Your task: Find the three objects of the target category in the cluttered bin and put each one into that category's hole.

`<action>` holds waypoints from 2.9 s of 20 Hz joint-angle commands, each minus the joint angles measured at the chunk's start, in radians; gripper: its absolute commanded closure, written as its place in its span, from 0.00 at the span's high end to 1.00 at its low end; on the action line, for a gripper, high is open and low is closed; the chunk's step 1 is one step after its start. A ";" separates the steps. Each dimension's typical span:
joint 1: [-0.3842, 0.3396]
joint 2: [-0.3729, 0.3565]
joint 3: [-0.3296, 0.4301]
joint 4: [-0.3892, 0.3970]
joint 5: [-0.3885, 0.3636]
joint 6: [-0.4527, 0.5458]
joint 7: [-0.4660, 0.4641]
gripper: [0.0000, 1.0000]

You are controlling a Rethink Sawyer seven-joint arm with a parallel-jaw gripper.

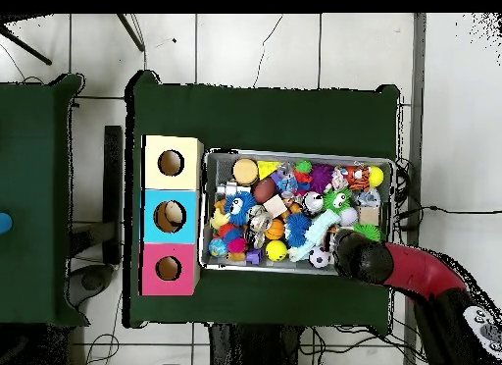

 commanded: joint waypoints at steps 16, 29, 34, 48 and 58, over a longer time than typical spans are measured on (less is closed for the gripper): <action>0.012 -0.252 0.153 0.127 0.145 0.209 -0.008 0.00; -0.001 -0.188 0.154 0.125 0.137 0.149 0.005 0.00; 0.006 -0.228 0.150 0.145 0.150 0.172 0.016 0.00; 0.039 -0.348 0.139 0.211 0.238 0.256 0.032 0.00; 0.060 -0.359 0.124 0.227 0.255 0.243 0.046 0.00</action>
